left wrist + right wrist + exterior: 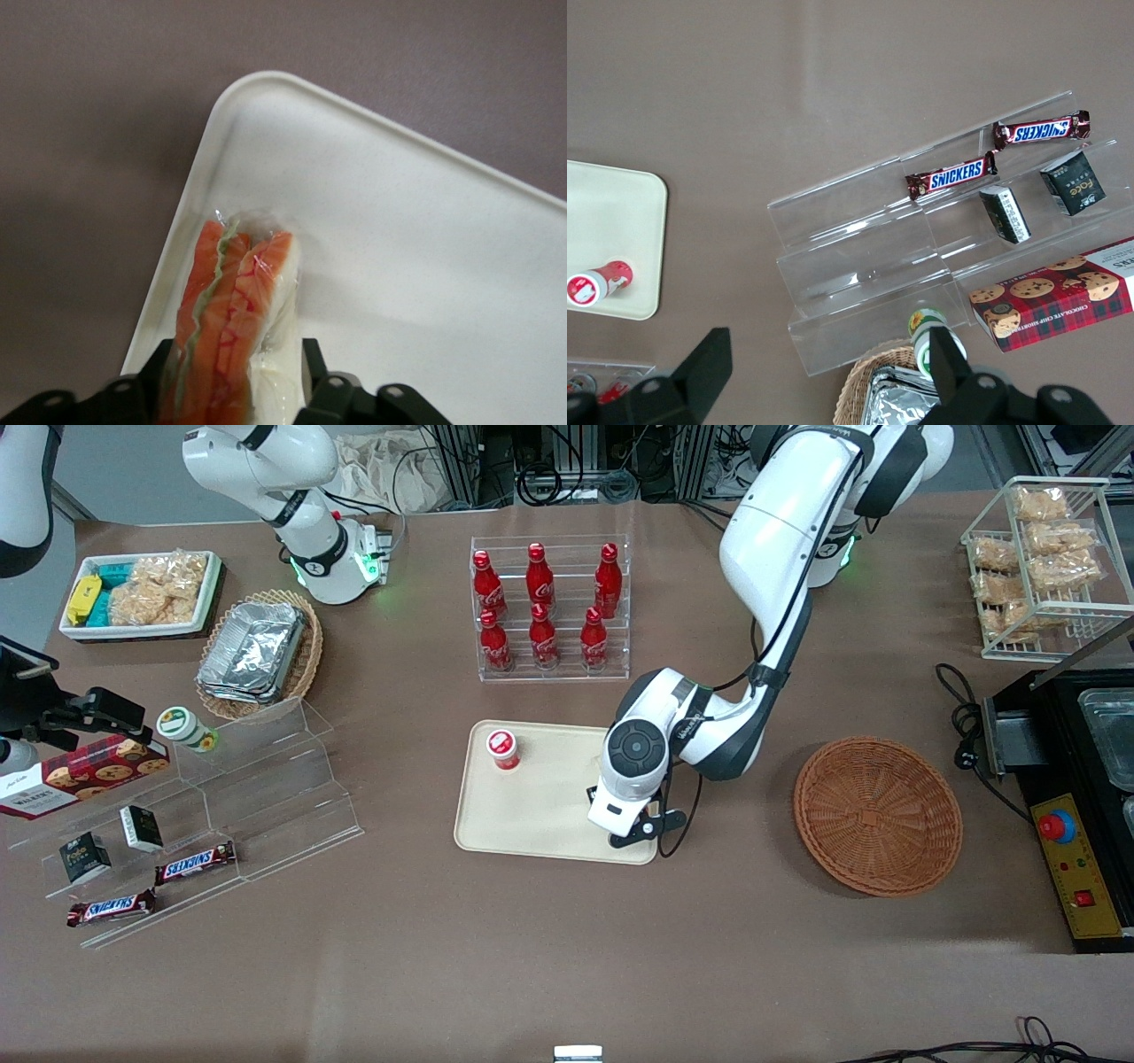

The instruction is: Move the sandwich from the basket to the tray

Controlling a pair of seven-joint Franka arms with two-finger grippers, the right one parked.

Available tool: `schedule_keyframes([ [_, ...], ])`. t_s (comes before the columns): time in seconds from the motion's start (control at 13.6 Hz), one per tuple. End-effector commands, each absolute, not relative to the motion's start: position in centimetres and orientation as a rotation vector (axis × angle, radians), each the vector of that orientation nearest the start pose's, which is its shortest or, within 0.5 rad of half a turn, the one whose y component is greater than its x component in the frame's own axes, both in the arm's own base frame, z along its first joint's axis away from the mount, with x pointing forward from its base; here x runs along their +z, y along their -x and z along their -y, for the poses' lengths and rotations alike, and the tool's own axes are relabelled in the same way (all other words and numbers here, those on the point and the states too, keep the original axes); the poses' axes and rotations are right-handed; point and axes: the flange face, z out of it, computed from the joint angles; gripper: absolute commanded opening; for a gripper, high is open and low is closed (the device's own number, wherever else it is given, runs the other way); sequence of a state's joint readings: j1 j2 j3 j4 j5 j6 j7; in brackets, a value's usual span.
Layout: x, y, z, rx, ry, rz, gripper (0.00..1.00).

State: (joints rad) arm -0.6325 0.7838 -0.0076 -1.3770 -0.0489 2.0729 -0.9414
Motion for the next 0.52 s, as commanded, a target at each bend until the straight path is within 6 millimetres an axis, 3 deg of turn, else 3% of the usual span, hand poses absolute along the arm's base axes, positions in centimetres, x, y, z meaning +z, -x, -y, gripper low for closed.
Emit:
schedule_keyframes([
  [0.0,28.2,-59.1,43.3,0.069,3.076,0.626,1.0],
  [0.22,36.2,-60.0,40.2,-0.018,3.036,0.737,1.0],
  [0.44,44.3,-60.3,35.8,-0.068,3.007,0.825,1.0],
])
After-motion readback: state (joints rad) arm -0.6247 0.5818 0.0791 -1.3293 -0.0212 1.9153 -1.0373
